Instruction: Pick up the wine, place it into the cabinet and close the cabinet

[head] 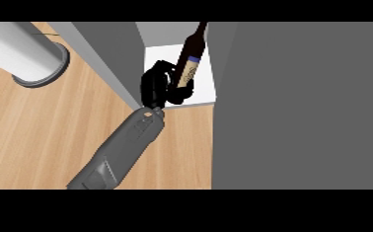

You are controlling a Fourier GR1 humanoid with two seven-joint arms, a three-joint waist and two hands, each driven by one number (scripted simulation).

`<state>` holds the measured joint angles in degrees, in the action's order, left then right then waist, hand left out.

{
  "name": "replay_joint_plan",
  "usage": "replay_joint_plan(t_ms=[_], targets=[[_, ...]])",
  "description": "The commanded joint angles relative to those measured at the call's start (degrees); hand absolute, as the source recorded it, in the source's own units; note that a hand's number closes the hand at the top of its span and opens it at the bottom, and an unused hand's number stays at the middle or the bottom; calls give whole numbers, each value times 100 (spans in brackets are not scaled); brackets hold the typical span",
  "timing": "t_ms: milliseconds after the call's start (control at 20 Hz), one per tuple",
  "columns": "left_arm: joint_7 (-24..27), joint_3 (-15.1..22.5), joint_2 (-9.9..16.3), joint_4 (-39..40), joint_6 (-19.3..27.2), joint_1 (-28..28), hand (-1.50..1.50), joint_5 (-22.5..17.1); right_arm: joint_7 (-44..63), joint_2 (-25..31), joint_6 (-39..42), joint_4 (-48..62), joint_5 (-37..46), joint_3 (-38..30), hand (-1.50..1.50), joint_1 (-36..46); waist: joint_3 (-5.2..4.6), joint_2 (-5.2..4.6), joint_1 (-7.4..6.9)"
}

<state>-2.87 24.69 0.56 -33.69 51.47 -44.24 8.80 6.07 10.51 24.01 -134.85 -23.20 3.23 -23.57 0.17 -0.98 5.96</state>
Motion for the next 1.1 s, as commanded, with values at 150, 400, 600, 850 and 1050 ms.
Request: replay_joint_plan(t_ms=[150,400,600,850,1050], targets=[[-86,6,-55,813,-312,-1351,150,-288,261,140,-36,-444,-585,-124,-150,-53,-28,-52,77],[-322,92,-56,1430,-290,-1746,150,-388,212,171,71,-459,-588,-88,-150,-151,-22,-60,151],[-503,138,-56,2001,-292,-1977,150,-330,92,150,91,-118,-404,-109,-150,56,-19,-99,104],[-356,224,-56,2150,228,-1965,-150,-250,217,183,110,-468,-453,5,-150,-209,-26,-84,179],[-545,340,-56,2445,166,-2072,-150,-187,105,279,205,-318,-555,-138,-150,-28,-23,-127,256]])
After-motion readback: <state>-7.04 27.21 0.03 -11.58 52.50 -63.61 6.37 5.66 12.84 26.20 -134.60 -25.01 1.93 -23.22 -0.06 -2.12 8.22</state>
